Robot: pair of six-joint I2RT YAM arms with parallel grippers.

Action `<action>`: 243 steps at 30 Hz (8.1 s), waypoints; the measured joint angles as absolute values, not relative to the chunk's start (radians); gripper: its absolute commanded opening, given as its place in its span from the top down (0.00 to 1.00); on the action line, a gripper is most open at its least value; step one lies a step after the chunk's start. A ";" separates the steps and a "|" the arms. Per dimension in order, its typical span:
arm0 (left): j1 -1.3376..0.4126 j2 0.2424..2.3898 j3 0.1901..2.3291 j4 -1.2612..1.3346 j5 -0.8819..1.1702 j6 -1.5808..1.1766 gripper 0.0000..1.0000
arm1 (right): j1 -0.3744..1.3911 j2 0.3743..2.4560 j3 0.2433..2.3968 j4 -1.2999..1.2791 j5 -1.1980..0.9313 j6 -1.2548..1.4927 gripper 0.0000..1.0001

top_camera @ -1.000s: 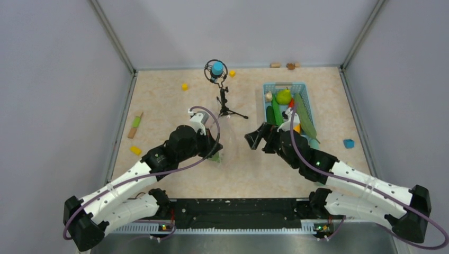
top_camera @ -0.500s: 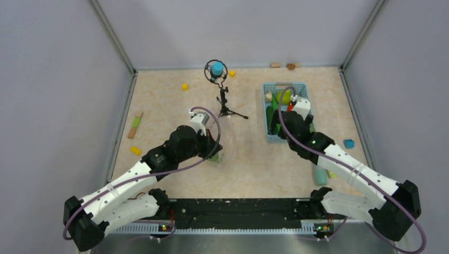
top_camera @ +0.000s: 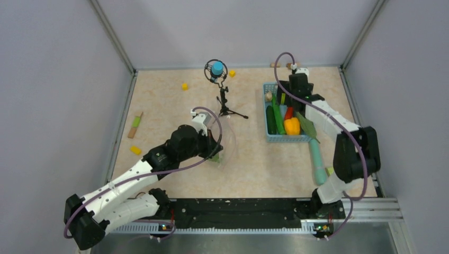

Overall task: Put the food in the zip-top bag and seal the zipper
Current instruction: Pick up the fake fruit from the bin, then place the fake fruit in the zipper food storage bag, then adjust the zipper food storage bag at the center of the board.

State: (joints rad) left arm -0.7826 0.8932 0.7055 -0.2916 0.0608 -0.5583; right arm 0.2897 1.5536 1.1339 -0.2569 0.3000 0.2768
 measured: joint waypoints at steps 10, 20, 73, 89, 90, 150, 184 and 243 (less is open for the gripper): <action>-0.783 0.922 0.706 -0.291 0.082 -0.546 1.00 | 0.219 1.905 1.409 -0.218 0.210 0.229 0.16; -0.783 0.933 0.706 -0.289 0.086 -0.543 1.00 | 0.217 1.955 1.408 -0.164 0.237 0.239 0.19; -0.783 0.907 0.706 -0.311 0.083 -0.548 1.00 | 0.296 1.122 0.817 -0.032 -0.187 0.432 0.94; -0.954 0.901 0.757 -0.432 -0.039 -0.715 1.00 | 0.510 0.794 0.610 0.076 -0.643 0.593 0.94; -0.992 0.925 0.772 -0.434 -0.056 -0.723 1.00 | 0.510 0.784 0.598 0.081 -0.660 0.600 0.94; -1.192 1.187 1.083 -0.658 -0.271 -0.741 1.00 | 0.681 1.036 0.462 0.145 -0.334 0.661 0.90; -1.192 1.159 1.070 -0.574 -0.260 -0.698 1.00 | 0.862 1.240 0.585 0.174 -0.058 0.784 0.39; -1.192 0.965 0.971 -0.589 -0.450 -0.688 1.00 | 0.888 1.124 0.786 -0.071 0.014 0.641 1.00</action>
State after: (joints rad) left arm -1.1923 0.9653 0.9714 -0.5892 -0.4496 -0.6876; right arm 0.8875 1.1236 0.7856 -0.0708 0.0143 0.6411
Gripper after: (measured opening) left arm 0.011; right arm 0.006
